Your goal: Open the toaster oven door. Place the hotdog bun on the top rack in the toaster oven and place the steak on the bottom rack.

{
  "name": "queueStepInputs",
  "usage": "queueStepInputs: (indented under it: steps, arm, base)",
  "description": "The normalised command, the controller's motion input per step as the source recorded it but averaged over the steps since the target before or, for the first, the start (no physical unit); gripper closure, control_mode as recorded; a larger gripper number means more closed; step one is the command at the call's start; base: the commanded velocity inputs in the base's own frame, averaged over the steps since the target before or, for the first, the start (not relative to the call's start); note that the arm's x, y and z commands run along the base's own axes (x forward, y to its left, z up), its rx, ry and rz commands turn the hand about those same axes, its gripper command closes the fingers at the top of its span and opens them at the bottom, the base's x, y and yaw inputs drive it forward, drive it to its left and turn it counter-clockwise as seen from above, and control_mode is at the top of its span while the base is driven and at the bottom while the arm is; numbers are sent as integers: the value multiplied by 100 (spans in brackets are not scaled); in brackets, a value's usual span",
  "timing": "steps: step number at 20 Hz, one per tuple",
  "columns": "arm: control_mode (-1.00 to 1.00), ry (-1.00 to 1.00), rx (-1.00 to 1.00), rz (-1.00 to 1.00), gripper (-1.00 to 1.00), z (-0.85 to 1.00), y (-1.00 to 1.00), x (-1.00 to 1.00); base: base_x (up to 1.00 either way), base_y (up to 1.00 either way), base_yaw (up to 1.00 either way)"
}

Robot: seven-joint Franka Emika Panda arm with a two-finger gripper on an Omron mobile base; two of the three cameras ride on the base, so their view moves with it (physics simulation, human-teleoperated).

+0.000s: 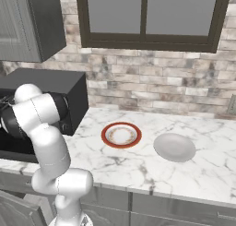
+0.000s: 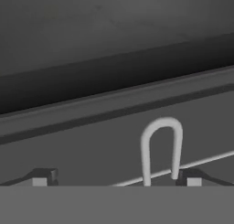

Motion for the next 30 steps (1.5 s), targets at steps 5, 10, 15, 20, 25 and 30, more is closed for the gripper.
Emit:
queueStepInputs:
  steps: [5,10,15,20,25,30]
  arm:
    - [-100,-4,-3,0,-100,75,12,43]
    - [-100,-8,-5,0,-100,77,13,46]
    - [-100,-6,-2,0,-100,95,10,-1]
    - [-100,-1,0,0,-100,100,1,21]
    - [-100,0,0,0,-100,89,0,28]
    - [-100,0,3,3,-100,59,-5,-59]
  base:
    - [0,0,0]
    - [0,0,0]
    - [0,0,0]
    - [0,0,0]
    - [0,0,0]
    - [0,0,0]
